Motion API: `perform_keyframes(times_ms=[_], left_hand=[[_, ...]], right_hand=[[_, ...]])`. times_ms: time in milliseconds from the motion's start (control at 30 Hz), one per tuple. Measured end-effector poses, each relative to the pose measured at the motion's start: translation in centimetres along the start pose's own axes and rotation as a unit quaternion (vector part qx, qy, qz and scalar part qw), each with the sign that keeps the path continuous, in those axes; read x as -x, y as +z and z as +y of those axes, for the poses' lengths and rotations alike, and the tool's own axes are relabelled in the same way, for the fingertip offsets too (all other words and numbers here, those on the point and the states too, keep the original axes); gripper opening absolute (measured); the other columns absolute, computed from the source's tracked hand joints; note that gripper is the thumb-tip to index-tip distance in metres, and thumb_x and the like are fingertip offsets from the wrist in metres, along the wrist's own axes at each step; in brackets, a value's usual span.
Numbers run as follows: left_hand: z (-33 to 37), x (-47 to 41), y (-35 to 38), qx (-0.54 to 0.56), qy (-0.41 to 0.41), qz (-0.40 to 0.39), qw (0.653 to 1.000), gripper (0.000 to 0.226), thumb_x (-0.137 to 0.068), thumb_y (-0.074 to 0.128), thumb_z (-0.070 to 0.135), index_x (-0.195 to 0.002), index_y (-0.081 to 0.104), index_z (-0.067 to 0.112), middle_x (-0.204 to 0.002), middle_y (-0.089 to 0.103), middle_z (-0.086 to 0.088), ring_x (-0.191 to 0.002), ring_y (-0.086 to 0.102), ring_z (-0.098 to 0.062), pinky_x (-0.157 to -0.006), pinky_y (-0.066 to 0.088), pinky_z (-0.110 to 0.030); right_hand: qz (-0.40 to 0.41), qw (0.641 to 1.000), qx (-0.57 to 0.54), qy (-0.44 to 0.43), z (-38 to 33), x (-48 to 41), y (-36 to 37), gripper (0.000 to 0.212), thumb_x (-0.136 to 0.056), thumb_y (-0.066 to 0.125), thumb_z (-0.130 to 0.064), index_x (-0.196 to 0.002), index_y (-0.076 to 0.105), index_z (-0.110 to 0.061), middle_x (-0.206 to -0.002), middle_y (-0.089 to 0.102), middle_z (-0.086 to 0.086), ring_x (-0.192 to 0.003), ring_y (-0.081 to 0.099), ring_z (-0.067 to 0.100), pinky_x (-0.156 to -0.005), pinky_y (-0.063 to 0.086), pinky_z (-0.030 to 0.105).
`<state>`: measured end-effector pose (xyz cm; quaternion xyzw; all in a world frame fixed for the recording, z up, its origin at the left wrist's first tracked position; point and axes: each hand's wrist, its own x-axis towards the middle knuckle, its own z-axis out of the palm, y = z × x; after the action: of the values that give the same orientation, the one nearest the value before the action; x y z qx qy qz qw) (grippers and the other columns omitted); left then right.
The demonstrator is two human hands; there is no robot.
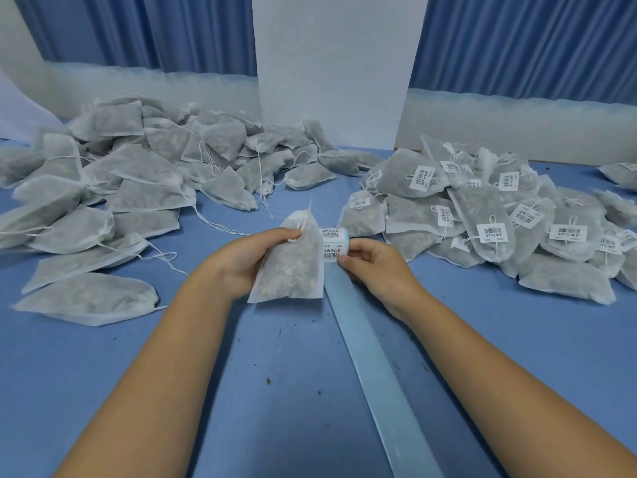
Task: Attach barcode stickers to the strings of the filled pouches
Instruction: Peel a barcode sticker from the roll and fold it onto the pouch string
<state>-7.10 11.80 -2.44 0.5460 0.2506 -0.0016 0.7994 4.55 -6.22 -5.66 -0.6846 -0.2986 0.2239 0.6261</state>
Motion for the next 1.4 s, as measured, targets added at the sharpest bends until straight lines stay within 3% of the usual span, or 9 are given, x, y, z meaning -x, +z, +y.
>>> perform_keyframes(times_ms=[367,500,633,767,867,1100,1167,1267,1400], left_hand=[[-0.4,-0.3,-0.2,-0.006,-0.013,-0.026,1.000,0.018,-0.070,0.076,0.029,-0.079,0.082,0.015,-0.091,0.077,-0.004,-0.077,0.075,-0.018,-0.061,0.059,-0.029],[-0.5,-0.2,0.0,0.003,-0.011,-0.044,0.999,0.017,-0.073,0.073,0.028,-0.079,0.082,0.015,-0.090,0.077,-0.004,-0.077,0.075,-0.018,-0.060,0.059,-0.030],[-0.6,-0.2,0.1,0.028,0.006,-0.051,0.998,0.018,-0.078,0.070,0.027,-0.082,0.082,0.014,-0.092,0.077,-0.004,-0.078,0.075,-0.019,-0.061,0.059,-0.030],[-0.5,-0.3,-0.1,0.037,0.014,-0.033,0.999,0.016,-0.076,0.072,0.026,-0.082,0.082,0.015,-0.088,0.076,-0.003,-0.073,0.074,-0.018,-0.058,0.057,-0.027],[-0.5,-0.2,-0.2,0.028,0.015,-0.036,0.999,0.016,-0.072,0.074,0.027,-0.080,0.081,0.016,-0.086,0.076,-0.002,-0.072,0.074,-0.017,-0.058,0.057,-0.027],[-0.7,-0.2,0.1,0.014,0.004,-0.067,0.998,0.016,-0.076,0.072,0.028,-0.081,0.081,0.016,-0.087,0.076,-0.002,-0.074,0.074,-0.017,-0.063,0.059,-0.028],[-0.7,-0.1,0.2,0.018,0.002,-0.064,0.998,0.017,-0.076,0.073,0.028,-0.083,0.081,0.015,-0.089,0.076,-0.003,-0.075,0.074,-0.018,-0.063,0.058,-0.028],[-0.7,0.0,0.3,0.044,-0.001,-0.070,0.997,0.028,-0.076,0.073,0.027,-0.100,0.079,0.013,-0.096,0.075,-0.004,-0.079,0.074,-0.018,-0.065,0.058,-0.029],[-0.8,0.0,0.4,0.100,0.006,-0.086,0.991,0.058,-0.077,0.070,0.025,-0.132,0.062,0.005,-0.103,0.074,-0.006,-0.078,0.072,-0.016,-0.062,0.057,-0.025]], right_hand=[[0.013,0.998,0.051,-0.023,0.1,-0.1,-0.2,0.041,-0.085,0.066,-0.001,-0.111,0.067,-0.033,-0.115,0.069,-0.011,-0.096,0.070,0.009,-0.091,0.054,0.029],[-0.027,0.999,0.044,-0.014,0.0,0.1,-0.4,0.046,-0.087,0.064,-0.001,-0.125,0.062,-0.026,-0.126,0.066,-0.009,-0.089,0.071,0.008,-0.079,0.052,0.021],[-0.076,0.994,0.078,-0.026,-0.1,0.3,-0.6,0.047,-0.088,0.065,-0.003,-0.128,0.060,-0.027,-0.114,0.070,-0.013,-0.082,0.070,0.005,-0.072,0.049,0.013],[-0.030,0.999,0.032,0.002,-0.2,-0.2,-0.2,0.030,-0.093,0.054,0.000,-0.114,0.070,-0.014,-0.101,0.074,0.000,-0.087,0.067,0.009,-0.079,0.055,0.019],[0.014,0.984,0.167,-0.060,-0.1,-0.2,-0.7,0.022,-0.095,0.057,-0.004,-0.104,0.074,-0.014,-0.090,0.071,-0.014,-0.079,0.061,-0.007,-0.081,0.049,0.015],[0.054,0.940,0.310,-0.133,0.2,-0.2,-0.9,0.044,-0.091,0.058,0.002,-0.134,0.057,-0.006,-0.143,0.051,0.003,-0.133,0.042,0.010,-0.114,0.030,0.024],[0.093,0.943,0.288,-0.140,0.0,0.0,-0.8,0.045,-0.089,0.057,0.001,-0.132,0.056,-0.007,-0.137,0.051,0.006,-0.128,0.048,0.017,-0.110,0.038,0.034],[0.133,0.954,0.222,-0.151,-0.9,0.4,-0.6,0.029,-0.086,0.066,-0.008,-0.111,0.059,-0.020,-0.108,0.057,0.003,-0.094,0.057,0.014,-0.088,0.047,0.023],[0.048,0.978,0.166,-0.115,-1.5,0.8,-0.4,0.031,-0.081,0.078,-0.018,-0.096,0.051,-0.021,-0.078,0.062,-0.003,-0.064,0.051,0.004,-0.065,0.043,0.013]])
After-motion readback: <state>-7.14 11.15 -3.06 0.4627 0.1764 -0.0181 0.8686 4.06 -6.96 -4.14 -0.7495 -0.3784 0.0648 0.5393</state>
